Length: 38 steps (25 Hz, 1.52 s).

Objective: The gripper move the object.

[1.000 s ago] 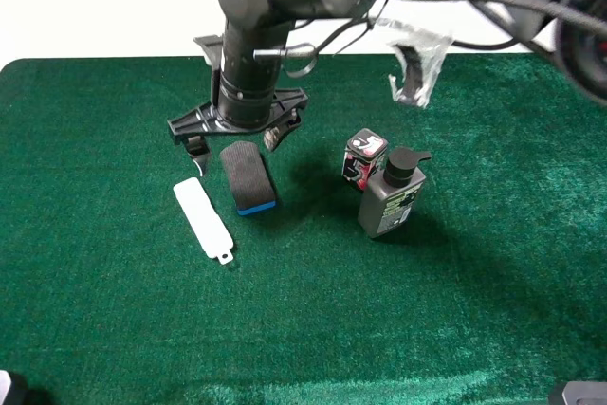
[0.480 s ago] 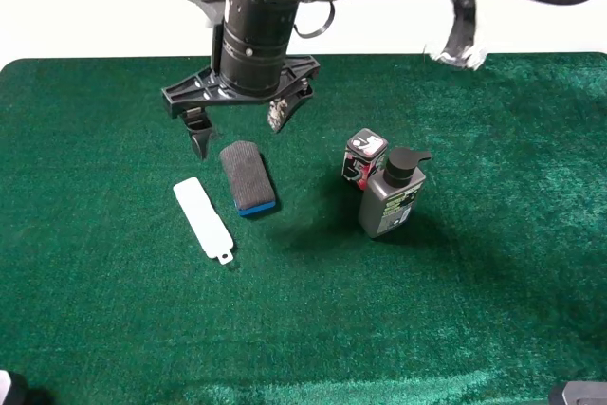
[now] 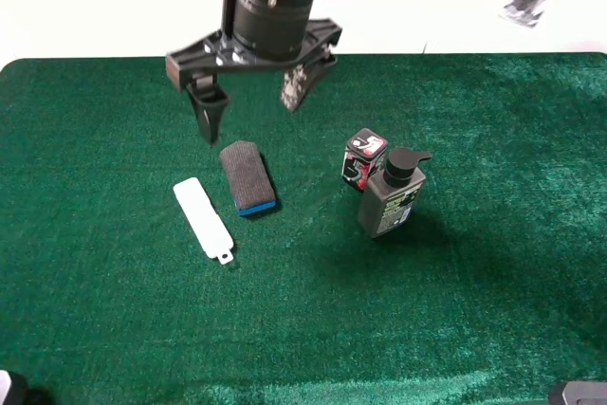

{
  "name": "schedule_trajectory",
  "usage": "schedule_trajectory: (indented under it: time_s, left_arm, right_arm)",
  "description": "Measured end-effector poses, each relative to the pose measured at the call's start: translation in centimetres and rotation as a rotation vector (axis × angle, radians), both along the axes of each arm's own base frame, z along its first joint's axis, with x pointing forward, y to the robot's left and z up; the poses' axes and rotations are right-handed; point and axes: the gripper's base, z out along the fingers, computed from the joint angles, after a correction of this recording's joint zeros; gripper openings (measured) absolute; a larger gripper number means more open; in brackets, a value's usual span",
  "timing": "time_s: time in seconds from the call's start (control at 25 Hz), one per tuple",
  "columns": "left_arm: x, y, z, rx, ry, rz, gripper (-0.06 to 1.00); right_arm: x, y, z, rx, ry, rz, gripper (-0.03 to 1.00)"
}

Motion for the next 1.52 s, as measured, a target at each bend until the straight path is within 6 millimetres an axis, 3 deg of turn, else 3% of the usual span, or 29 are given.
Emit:
schedule_trajectory:
  time_s: [0.48,0.64,1.0,1.52]
  left_arm:
    - [0.0,0.0,0.0,0.0,0.0,0.0,0.88]
    - [0.0,0.0,0.0,0.0,0.0,0.0,0.88]
    - [0.0,0.0,0.0,0.0,0.0,0.0,0.88]
    - [0.0,0.0,0.0,0.0,0.0,0.0,0.88]
  right_arm:
    - [-2.2,-2.8,6.7,0.105,-0.119,0.005,0.69]
    - [-3.0,-3.9,7.4,0.109,-0.131,0.005,0.69]
    - [-6.1,-8.6,10.0,0.095,-0.23,0.006,0.69]
    - [-11.8,-15.9,10.9,0.106,-0.302,0.003,0.69]
